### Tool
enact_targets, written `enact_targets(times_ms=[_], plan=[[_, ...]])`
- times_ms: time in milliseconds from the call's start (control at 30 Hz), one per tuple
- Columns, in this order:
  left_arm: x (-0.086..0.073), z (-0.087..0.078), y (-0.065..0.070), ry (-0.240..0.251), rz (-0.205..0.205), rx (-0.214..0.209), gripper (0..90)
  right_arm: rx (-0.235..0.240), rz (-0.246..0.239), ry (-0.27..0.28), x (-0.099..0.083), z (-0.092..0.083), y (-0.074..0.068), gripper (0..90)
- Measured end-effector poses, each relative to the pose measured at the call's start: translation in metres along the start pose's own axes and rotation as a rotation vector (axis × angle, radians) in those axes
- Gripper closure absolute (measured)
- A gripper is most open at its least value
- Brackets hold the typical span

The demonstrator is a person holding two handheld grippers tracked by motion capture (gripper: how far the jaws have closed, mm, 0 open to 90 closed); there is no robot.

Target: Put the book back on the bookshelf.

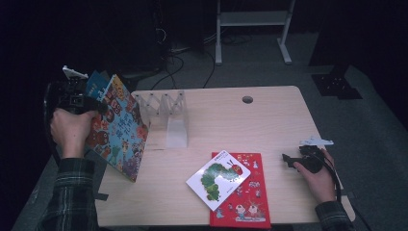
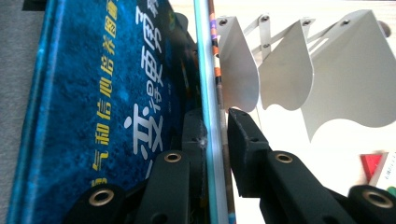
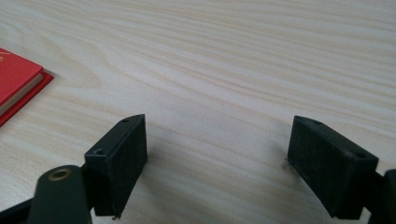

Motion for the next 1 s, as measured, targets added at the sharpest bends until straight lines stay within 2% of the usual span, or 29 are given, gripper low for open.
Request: enact_targets(times_ms=[67, 267, 400, 433, 467, 500, 600, 667, 767, 833, 1000], plan=[[0.0, -0.003, -0.002, 0.0, 0.007, 0.013, 74.6, 0.0, 0.0, 0.0, 0.0, 0.0, 0.0, 18.8], [-0.002, -0.01, -0.008, 0.013, -0.006, 0.007, 73.4, 0.0, 0.0, 0.0, 0.0, 0.0, 0.0, 18.8], [0.001, -0.023, -0.011, 0.056, -0.005, 0.011, 73.4, 0.0, 0.0, 0.0, 0.0, 0.0, 0.0, 18.8], [0.003, -0.027, -0.008, 0.071, -0.004, -0.02, 74.3, 0.0, 0.0, 0.0, 0.0, 0.0, 0.0, 18.8], [0.005, -0.03, -0.006, 0.077, 0.003, -0.023, 74.3, 0.0, 0.0, 0.0, 0.0, 0.0, 0.0, 18.8], [0.006, -0.033, -0.005, 0.075, 0.011, -0.009, 74.4, 0.0, 0.0, 0.0, 0.0, 0.0, 0.0, 18.8], [0.007, -0.034, 0.001, 0.076, 0.03, -0.031, 77.5, 0.0, 0.0, 0.0, 0.0, 0.0, 0.0, 18.8], [0.006, -0.032, 0.007, 0.078, 0.036, -0.06, 80.4, 0.0, 0.0, 0.0, 0.0, 0.0, 0.0, 18.8], [0.003, -0.028, 0.015, 0.061, 0.056, -0.081, 89.9, 0.0, 0.0, 0.0, 0.0, 0.0, 0.0, 18.8], [0.0, -0.023, 0.02, 0.041, 0.072, -0.094, 90.0, 0.0, 0.0, 0.0, 0.0, 0.0, 0.0, 18.8], [-0.006, -0.015, 0.033, 0.034, 0.104, -0.124, 90.0, 0.001, -0.002, 0.0, 0.0, 0.0, 0.0, 18.8]])
Point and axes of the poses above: each handheld gripper's, and its own axes: z roughly forward along the jaws, x roughly out of its top, y roughly to its right, the point moved 9 cm from there along z, roughly forward along the jaws, and after that the axes turned 5 degrees about -x, right-handed, at the moved point
